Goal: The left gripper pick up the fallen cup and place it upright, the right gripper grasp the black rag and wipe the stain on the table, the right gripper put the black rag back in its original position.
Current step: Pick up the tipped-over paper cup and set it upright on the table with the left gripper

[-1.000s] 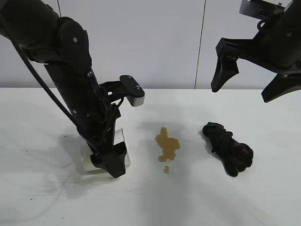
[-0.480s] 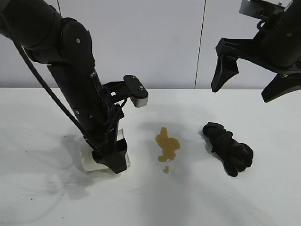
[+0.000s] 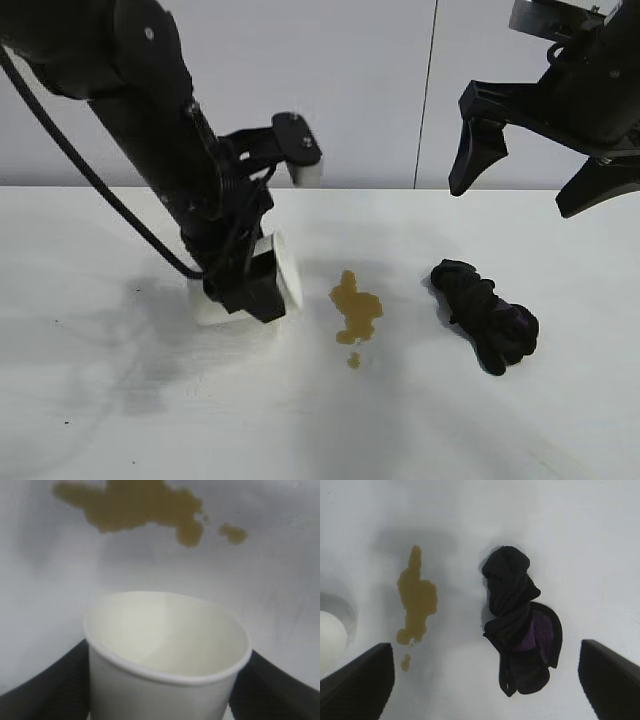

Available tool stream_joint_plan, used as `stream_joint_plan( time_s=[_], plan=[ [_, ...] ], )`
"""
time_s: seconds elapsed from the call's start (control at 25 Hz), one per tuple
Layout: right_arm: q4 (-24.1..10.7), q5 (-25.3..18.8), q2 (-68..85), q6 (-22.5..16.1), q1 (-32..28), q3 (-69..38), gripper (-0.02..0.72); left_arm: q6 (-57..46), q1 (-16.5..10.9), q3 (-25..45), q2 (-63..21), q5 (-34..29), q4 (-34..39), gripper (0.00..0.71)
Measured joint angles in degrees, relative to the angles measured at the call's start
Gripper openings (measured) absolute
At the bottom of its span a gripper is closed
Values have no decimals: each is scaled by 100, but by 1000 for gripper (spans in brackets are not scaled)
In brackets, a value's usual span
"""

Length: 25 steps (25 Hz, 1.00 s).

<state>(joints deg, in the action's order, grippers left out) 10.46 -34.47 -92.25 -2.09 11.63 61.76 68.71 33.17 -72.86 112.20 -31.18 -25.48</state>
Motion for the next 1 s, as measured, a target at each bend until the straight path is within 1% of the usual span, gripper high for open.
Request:
stream_joint_plan(
  time_s=[0.08,0.16,0.2,0.32,0.36,0.44,0.56,0.64,0.72,0.84,1.0],
  plan=[
    [0,0,0,0,0,0,694,720,-107,99,-174,-7,-932,486],
    [0,4,0,0,0,0,694,1609,-328,226,-329,-86,-1867,486],
    [0,6,0,0,0,0,694,2010,-481,309,-382,-184,-2377,486],
    [0,11,0,0,0,0,694,3414,-998,642,-489,-586,-3808,486],
    [0,11,0,0,0,0,694,3928,-1208,791,-501,-763,-4290,486],
    [0,18,0,0,0,0,694,5019,-1628,1098,-501,-1350,-5146,486],
    [0,18,0,0,0,0,694,6630,-2338,1644,-501,-2417,-6540,485],
    [0,18,0,0,0,0,694,7449,-2732,1958,-501,-3070,-6922,484],
    [0,18,0,0,0,0,694,7854,-3057,2104,-492,-3340,-7030,482],
    [0,24,0,0,0,0,694,8146,-3353,2138,-290,-3453,-7128,482],
    [0,61,0,0,0,0,694,8549,-3581,2138,124,-3453,-7152,482]
  ],
)
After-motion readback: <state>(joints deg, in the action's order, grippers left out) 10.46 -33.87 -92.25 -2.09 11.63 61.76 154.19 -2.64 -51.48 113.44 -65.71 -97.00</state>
